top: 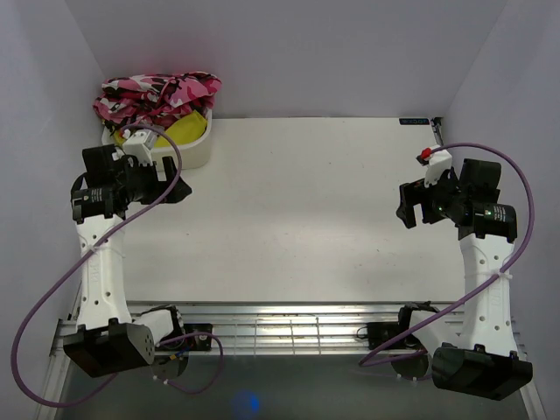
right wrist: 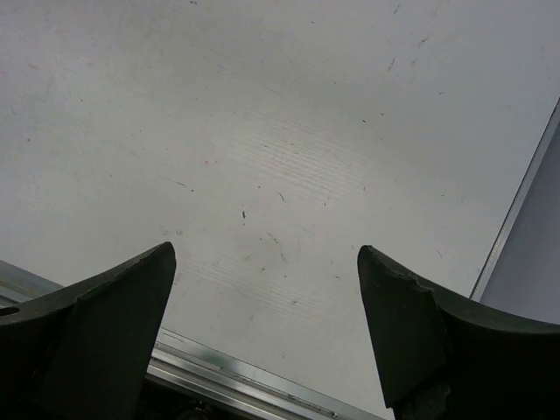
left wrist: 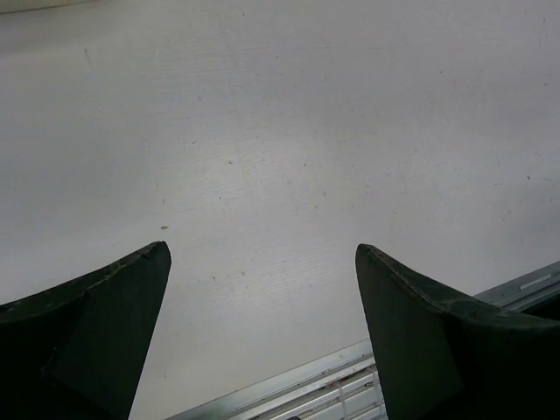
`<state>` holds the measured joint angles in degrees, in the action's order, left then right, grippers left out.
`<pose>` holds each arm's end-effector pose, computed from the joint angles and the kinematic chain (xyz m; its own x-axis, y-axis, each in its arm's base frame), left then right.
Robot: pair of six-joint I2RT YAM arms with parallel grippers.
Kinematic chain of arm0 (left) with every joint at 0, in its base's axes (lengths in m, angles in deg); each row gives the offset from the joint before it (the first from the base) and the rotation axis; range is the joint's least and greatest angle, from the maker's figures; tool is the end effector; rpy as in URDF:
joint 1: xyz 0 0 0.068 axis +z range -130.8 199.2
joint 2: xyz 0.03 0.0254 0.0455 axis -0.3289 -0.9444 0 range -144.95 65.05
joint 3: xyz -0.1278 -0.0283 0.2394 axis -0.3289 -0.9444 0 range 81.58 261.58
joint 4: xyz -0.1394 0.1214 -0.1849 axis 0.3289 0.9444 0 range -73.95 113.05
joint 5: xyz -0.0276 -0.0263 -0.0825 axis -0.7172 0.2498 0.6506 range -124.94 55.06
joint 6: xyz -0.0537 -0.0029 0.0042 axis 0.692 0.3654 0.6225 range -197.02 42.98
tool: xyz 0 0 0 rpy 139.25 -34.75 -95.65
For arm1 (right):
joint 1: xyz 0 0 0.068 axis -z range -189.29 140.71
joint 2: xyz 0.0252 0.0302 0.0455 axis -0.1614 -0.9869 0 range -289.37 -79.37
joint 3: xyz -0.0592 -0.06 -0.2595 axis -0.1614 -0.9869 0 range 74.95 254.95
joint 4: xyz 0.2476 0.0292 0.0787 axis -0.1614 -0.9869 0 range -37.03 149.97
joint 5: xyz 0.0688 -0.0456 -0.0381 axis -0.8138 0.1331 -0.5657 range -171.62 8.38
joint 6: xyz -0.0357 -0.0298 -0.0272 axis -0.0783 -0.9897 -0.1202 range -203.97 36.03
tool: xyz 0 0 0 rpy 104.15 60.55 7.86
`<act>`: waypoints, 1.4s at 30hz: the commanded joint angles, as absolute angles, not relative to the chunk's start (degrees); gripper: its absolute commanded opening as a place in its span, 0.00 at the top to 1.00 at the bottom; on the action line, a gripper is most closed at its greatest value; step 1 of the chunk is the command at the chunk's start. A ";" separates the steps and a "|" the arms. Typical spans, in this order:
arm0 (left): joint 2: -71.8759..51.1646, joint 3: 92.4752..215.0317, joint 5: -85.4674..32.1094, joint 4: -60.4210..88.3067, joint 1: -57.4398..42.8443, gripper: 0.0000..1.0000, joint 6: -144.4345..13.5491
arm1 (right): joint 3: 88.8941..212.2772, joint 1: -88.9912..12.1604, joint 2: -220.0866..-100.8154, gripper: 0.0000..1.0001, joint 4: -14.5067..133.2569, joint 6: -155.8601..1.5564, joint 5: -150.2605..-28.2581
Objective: Fold and stack the trousers
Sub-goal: Grab the trousers from the pile
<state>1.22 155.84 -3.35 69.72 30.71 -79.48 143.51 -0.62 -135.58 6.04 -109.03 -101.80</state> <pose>0.2090 0.0235 0.3824 -0.6621 -0.0974 -0.7431 0.2325 0.9159 -0.3272 0.1798 -0.0150 0.3727 -0.5461 -0.3190 -0.7746 -0.3809 0.9181 -0.1095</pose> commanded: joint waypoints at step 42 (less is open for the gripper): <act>-68.09 204.17 -19.82 7.96 31.94 0.02 -109.19 | 145.62 -0.41 -149.59 0.10 5.83 -111.12 -104.65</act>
<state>-67.17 199.01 -14.19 15.47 31.52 -109.58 145.36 -0.62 -149.65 4.64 -110.18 -104.99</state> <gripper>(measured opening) 0.978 0.900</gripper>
